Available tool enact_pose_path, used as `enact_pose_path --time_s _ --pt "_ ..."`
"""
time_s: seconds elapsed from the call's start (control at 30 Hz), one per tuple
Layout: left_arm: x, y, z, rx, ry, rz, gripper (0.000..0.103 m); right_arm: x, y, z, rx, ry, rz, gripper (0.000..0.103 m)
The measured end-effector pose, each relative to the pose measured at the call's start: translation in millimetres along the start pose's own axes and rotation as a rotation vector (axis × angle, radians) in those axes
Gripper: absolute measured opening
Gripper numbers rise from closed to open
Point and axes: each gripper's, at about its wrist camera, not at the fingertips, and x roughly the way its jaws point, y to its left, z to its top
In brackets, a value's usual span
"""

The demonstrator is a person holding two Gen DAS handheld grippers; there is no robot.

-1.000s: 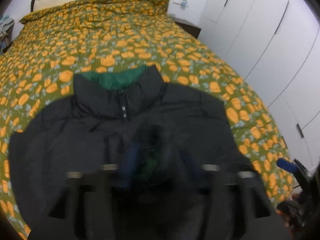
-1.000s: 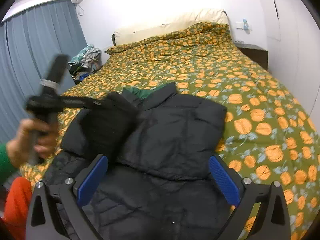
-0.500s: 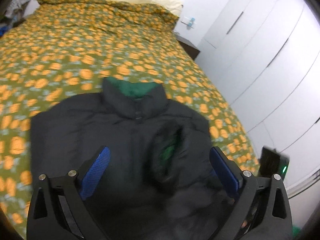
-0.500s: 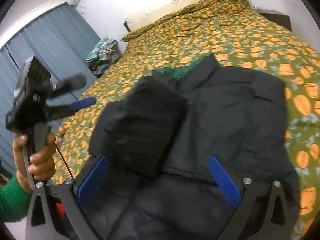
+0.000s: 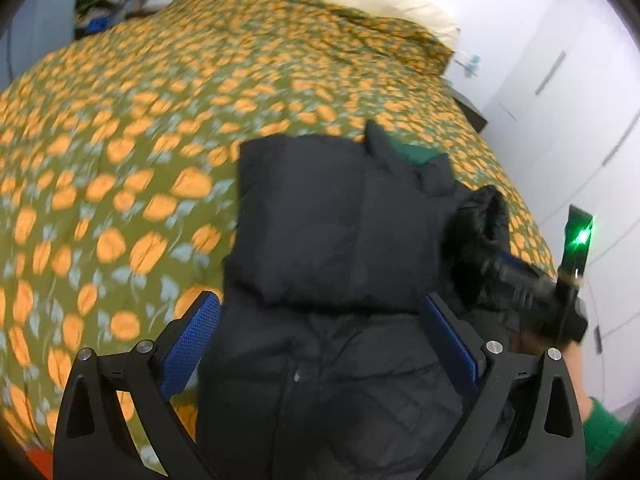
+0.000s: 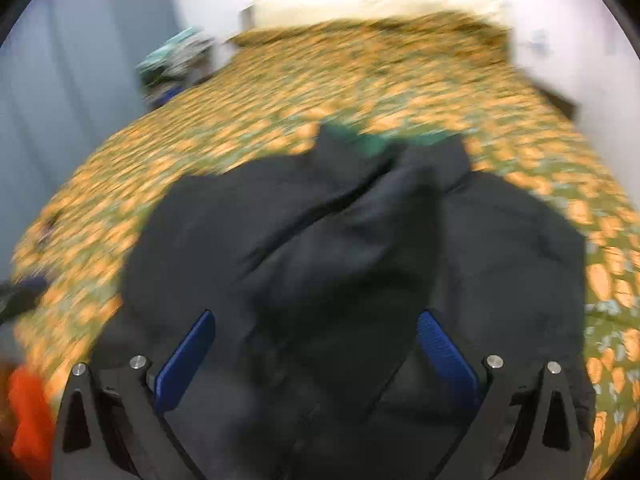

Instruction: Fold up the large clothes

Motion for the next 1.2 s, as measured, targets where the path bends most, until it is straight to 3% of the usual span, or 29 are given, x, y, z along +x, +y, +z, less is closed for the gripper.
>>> enact_pose_path --time_s 0.07,0.1,0.13,0.2,0.33,0.43,0.6,0.7,0.77,0.97,1.13,1.2 --pt "-3.4 9.2 -7.3 -0.013 0.002 0.002 0.100 -3.7 -23.6 6.4 0.110 -0.082 0.006 0.077" --pt "-4.0 12.1 -10.0 -0.011 0.004 0.006 0.100 -10.7 -40.5 9.0 0.175 -0.118 0.065 0.045" --pt "-3.9 14.2 -12.8 -0.006 0.008 0.011 0.100 -16.4 -52.6 10.4 0.220 -0.121 0.098 0.034" --pt "-3.1 16.5 -16.7 0.004 0.013 0.021 0.100 -30.5 -73.1 11.1 0.284 -0.127 0.162 0.024" --pt "3.5 16.7 -20.8 0.010 0.022 0.032 0.100 -68.9 -114.9 -5.2 0.432 -0.168 0.256 0.021" --pt "8.0 12.0 -20.2 -0.002 0.024 0.022 0.100 -72.7 -139.0 -11.7 0.466 -0.193 0.222 0.020" --pt "10.9 -4.0 -17.9 0.038 0.013 0.026 0.100 -35.2 -188.7 -10.8 0.515 -0.163 0.168 0.019" --pt "21.2 -13.2 -19.3 0.075 0.036 0.046 0.100 1.8 -210.3 -24.5 0.558 -0.060 0.127 0.019" --pt "25.8 -18.0 -21.0 0.096 0.049 0.055 0.100 22.2 -216.0 -34.0 0.552 0.005 0.111 0.019" --pt "37.3 -25.5 -11.2 0.145 0.064 0.085 0.100 19.4 -213.4 -30.5 0.502 0.044 0.075 0.018" --pt "41.3 -28.1 10.4 0.149 0.033 0.104 0.100 -8.7 -214.8 -30.0 0.493 0.005 0.027 0.015" --pt "57.8 -32.8 22.5 0.158 0.033 0.126 0.100 -2.1 -215.7 -37.4 0.471 0.036 0.002 0.015"
